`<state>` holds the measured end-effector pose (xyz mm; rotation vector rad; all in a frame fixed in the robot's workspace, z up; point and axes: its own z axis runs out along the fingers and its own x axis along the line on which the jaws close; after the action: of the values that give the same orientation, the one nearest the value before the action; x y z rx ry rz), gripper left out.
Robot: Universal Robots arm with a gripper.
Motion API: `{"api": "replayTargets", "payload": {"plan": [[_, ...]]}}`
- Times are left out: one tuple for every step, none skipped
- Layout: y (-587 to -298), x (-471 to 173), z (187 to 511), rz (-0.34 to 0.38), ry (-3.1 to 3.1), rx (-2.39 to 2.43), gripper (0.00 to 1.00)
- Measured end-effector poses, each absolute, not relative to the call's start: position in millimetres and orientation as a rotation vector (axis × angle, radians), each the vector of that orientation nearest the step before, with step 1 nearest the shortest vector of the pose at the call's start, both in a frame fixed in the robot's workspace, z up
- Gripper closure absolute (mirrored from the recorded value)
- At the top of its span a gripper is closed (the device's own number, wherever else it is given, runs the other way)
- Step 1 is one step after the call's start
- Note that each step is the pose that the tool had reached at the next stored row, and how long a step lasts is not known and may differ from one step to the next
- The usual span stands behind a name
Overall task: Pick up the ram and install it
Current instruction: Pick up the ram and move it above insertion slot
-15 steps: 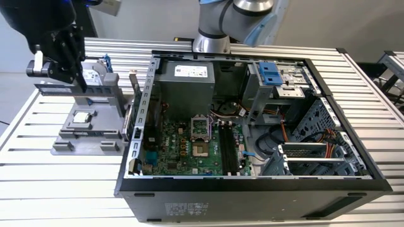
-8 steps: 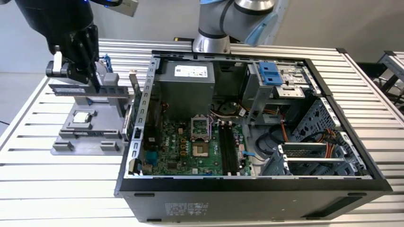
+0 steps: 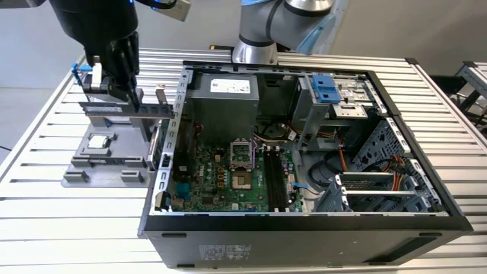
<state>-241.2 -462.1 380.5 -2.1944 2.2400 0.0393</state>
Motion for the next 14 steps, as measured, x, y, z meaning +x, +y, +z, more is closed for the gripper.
{"api": "replayTargets", "payload": {"plan": [[-462.1, -237.8, 380.5, 0.039, 2.240, -2.194, 1.00], [-462.1, -234.1, 380.5, 0.040, 2.240, -2.195, 1.00], [-462.2, -230.5, 380.5, 0.040, 2.240, -2.195, 1.00], [-462.2, -226.8, 380.6, 0.040, 2.240, -2.195, 1.00], [-462.1, -222.8, 380.5, 0.041, 2.240, -2.195, 1.00], [-462.1, -218.9, 380.5, 0.041, 2.241, -2.195, 1.00], [-462.1, -215.3, 380.6, 0.041, 2.241, -2.195, 1.00], [-462.1, -211.4, 380.5, 0.041, 2.241, -2.195, 1.00], [-462.1, -207.1, 380.5, 0.042, 2.241, -2.195, 1.00], [-462.2, -203.1, 380.5, 0.042, 2.241, -2.196, 1.00], [-462.1, -199.2, 380.5, 0.042, 2.241, -2.195, 1.00], [-462.1, -195.1, 380.5, 0.042, 2.241, -2.196, 1.00], [-462.1, -191.5, 380.5, 0.042, 2.241, -2.196, 1.00], [-462.2, -187.4, 380.5, 0.042, 2.241, -2.196, 1.00]]}}
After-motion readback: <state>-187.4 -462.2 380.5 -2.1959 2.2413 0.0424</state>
